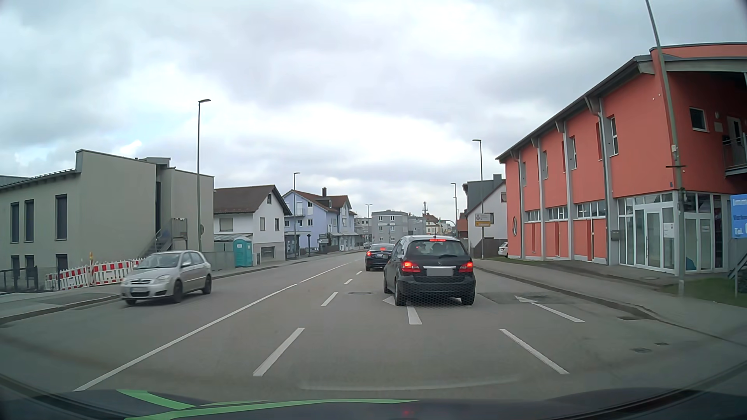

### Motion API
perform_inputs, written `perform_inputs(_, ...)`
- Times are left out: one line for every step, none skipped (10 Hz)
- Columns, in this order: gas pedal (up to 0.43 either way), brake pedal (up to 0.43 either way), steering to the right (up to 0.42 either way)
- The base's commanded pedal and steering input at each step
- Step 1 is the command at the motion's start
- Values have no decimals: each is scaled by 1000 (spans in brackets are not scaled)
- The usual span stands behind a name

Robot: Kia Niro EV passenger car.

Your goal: Follow the waypoints while adhering to traffic rules and regulations

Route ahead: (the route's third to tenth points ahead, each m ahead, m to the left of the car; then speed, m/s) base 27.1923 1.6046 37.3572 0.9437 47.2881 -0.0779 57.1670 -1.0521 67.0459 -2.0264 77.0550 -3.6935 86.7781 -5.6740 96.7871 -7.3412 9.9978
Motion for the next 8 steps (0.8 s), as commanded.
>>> perform_inputs(0, 250, 16)
perform_inputs(0, 256, 15)
perform_inputs(0, 256, 14)
perform_inputs(0, 256, 13)
perform_inputs(0, 262, 13)
perform_inputs(0, 262, 13)
perform_inputs(0, 262, 13)
perform_inputs(0, 262, 13)
